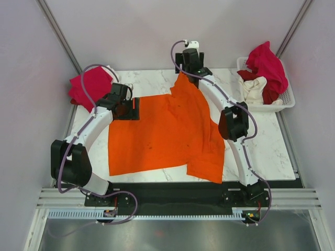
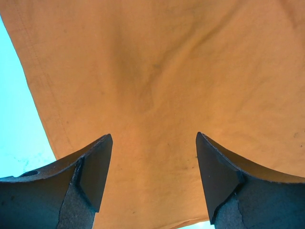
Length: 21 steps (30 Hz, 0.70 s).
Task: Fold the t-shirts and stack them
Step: Flatten the tshirt out
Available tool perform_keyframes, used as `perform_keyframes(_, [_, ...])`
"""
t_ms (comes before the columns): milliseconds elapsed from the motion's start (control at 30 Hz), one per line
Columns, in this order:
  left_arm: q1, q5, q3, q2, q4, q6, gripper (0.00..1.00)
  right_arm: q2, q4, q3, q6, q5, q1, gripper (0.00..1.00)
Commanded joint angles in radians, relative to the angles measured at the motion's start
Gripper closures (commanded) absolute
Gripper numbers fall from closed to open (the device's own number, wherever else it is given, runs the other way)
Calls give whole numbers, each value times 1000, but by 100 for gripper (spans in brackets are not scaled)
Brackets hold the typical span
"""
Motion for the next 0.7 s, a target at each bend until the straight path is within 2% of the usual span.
perform_keyframes(0, [-5, 12, -10, -7, 32, -2, 22, 115, -236, 100, 67, 147, -102, 2])
perform_keyframes(67, [-8, 17, -8, 2, 32, -8, 22, 29, -237, -28, 128, 113, -157, 2])
perform_keyframes(100, [-9, 21, -5, 7, 31, -10, 22, -12, -220, -158, 166, 102, -184, 2])
perform_keyframes(200, [-20, 23, -8, 9, 32, -22, 22, -170, -128, -396, 182, 50, -200, 2])
perform_keyframes(400, [-55, -5, -16, -8, 31, -17, 22, -403, -83, -705, 246, -95, -200, 2])
perform_keyframes(533, [-58, -20, -17, -40, 23, -16, 21, -559, -45, -931, 291, -134, -200, 2])
perform_keyframes(667, [-58, 8, -33, -99, 6, -28, 21, -697, -12, -1096, 306, -235, -202, 9])
